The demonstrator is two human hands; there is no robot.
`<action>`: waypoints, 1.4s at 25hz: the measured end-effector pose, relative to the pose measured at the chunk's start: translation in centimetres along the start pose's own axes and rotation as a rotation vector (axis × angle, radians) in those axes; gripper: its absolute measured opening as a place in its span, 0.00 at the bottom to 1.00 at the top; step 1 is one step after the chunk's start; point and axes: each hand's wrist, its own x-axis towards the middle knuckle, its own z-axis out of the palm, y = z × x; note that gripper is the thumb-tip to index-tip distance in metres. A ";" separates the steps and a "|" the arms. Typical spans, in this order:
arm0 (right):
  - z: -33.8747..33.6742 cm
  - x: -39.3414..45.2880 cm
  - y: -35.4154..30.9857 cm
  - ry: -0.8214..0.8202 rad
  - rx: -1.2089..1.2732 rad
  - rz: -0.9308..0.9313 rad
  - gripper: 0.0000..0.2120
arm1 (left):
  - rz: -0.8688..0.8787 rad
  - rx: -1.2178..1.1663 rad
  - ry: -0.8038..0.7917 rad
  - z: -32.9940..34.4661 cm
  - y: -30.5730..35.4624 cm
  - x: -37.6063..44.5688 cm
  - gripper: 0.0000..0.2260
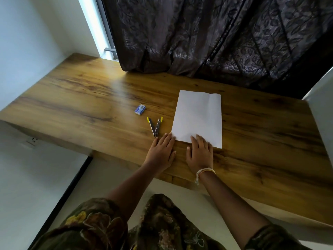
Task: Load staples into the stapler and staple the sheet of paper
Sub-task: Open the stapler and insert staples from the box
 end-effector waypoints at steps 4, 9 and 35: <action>0.2 0.1 -0.3 0.038 -0.003 0.012 0.21 | -0.106 -0.293 0.131 -1.7 -0.8 0.2 0.17; -0.3 2.1 -4.6 0.034 0.099 0.009 0.21 | -0.316 -0.422 0.212 -3.3 -4.3 1.1 0.13; 2.0 13.0 -16.0 -0.208 1.018 0.250 0.10 | -0.722 -1.496 -0.148 -4.4 -15.1 10.7 0.13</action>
